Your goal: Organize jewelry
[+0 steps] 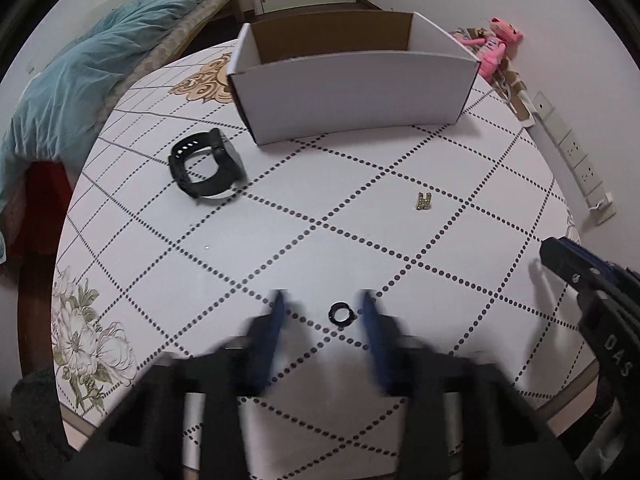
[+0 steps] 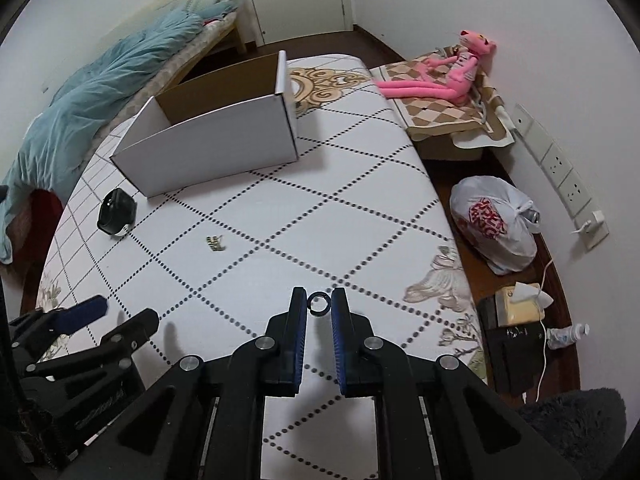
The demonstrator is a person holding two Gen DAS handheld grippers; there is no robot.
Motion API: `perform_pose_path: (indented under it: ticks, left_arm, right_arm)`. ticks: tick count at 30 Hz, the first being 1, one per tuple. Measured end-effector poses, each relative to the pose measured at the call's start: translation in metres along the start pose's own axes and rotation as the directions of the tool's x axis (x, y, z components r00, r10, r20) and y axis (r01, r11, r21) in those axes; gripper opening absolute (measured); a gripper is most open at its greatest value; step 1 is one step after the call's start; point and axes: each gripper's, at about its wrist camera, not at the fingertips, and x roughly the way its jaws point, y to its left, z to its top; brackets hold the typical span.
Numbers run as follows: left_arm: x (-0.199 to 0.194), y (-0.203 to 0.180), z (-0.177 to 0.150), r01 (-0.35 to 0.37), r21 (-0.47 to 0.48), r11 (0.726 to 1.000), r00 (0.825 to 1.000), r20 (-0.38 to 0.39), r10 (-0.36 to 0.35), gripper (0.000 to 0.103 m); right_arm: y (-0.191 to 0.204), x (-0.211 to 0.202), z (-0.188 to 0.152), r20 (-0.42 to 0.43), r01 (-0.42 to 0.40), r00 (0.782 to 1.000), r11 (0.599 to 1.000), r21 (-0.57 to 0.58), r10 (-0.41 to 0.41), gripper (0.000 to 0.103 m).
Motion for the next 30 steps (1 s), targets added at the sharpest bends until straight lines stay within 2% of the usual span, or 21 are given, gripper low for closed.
perform_pose_path:
  ticks: [4,5,11,16,20,24,27,30]
  left_arm:
    - [-0.001,-0.005,-0.003,0.011,0.024,1.0,0.999,0.034,-0.012,0.004]
    - [-0.002,-0.005,-0.003,0.015,0.027,1.0,0.999,0.039,-0.016,0.003]
    - [-0.016,-0.004,-0.002,0.048,0.025,0.999,0.996,0.073,-0.049,0.003]
    - [-0.039,0.003,0.012,0.093,0.006,0.996,0.989,0.118,-0.093,0.002]
    - [-0.061,0.017,0.041,0.179,-0.03,0.983,0.975,0.142,-0.173,0.003]
    - [-0.087,0.038,0.089,0.239,-0.048,0.97,0.954,0.2,-0.225,0.002]
    - [-0.096,0.052,0.125,0.247,-0.049,0.968,0.946,0.229,-0.23,0.002]
    - [-0.096,0.059,0.153,0.229,-0.038,0.973,0.947,0.24,-0.214,0.002]
  right_arm:
    - [0.0,-0.002,0.001,0.009,0.002,1.0,1.0,0.007,-0.002,0.013]
    - [0.0,-0.003,0.002,0.013,0.0,1.0,1.0,0.009,0.0,0.013]
    - [0.0,-0.014,0.008,0.041,-0.022,0.999,1.0,0.019,0.022,0.013]
    - [0.005,-0.03,0.023,0.077,-0.058,0.995,0.998,0.017,0.057,0.013]
    - [0.009,-0.041,0.048,0.094,-0.11,0.99,0.994,0.014,0.108,0.013]
    - [0.015,-0.05,0.089,0.131,-0.15,0.98,0.989,0.004,0.149,0.013]
    - [0.019,-0.048,0.12,0.143,-0.182,0.973,0.983,0.008,0.179,0.013]
    - [0.025,-0.037,0.15,0.129,-0.194,0.973,0.981,-0.006,0.193,0.013]
